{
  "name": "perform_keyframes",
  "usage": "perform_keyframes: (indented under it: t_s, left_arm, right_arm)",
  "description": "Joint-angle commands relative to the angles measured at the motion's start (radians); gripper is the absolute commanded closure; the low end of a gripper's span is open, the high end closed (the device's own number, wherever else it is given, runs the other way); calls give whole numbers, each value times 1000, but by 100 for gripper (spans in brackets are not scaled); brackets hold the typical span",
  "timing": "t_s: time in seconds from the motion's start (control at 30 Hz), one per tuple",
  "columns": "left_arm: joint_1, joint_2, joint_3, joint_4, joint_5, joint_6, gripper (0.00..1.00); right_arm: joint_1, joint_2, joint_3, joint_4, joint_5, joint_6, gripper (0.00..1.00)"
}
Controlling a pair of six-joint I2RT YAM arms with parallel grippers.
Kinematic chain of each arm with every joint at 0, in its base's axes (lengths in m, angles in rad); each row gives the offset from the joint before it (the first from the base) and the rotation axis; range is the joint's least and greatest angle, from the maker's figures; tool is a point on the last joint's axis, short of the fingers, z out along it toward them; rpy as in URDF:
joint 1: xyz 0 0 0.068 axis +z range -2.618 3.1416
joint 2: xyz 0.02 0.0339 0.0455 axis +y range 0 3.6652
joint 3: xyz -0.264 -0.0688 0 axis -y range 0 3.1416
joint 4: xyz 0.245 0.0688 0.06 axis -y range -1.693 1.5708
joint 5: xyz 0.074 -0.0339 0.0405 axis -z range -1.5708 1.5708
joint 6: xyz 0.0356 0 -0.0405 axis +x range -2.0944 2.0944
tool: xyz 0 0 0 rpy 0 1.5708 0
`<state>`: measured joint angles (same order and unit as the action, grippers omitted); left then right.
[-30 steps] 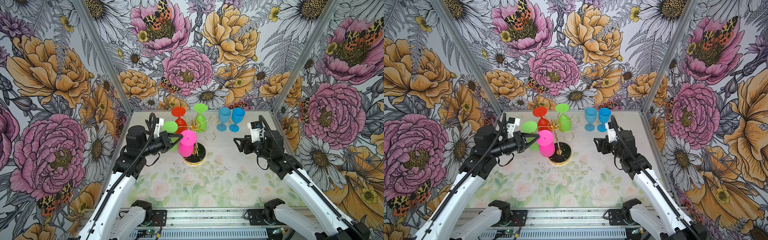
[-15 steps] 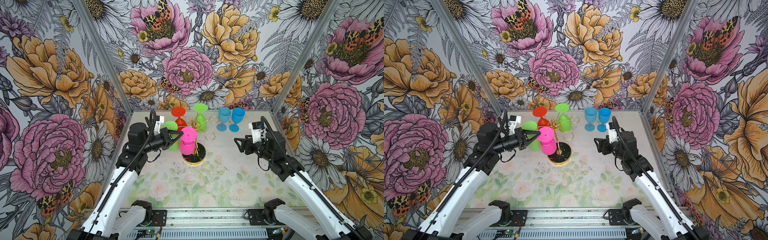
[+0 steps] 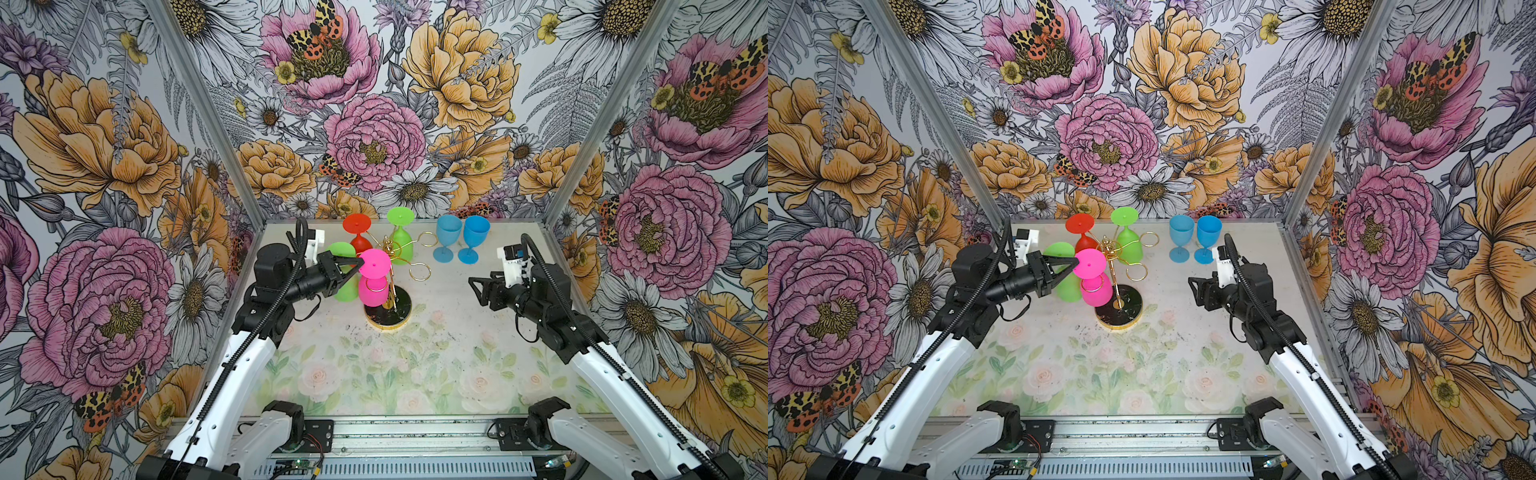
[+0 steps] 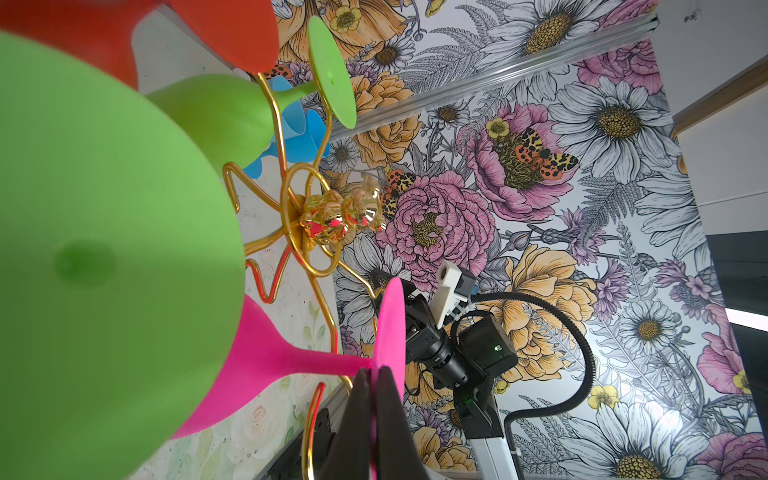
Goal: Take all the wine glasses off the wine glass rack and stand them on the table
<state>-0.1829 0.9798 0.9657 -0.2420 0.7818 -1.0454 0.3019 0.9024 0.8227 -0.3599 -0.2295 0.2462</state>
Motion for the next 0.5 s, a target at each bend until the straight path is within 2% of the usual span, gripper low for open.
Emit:
perform_keyframes:
  t_s: [0.0, 0.47]
  left_arm:
    - [19, -25, 7, 13, -23, -12, 100]
    - [55, -106, -37, -21, 25, -28, 100]
  right_arm:
    - [5, -25, -8, 23, 2, 11, 26]
    - [5, -19, -6, 27, -7, 15, 26]
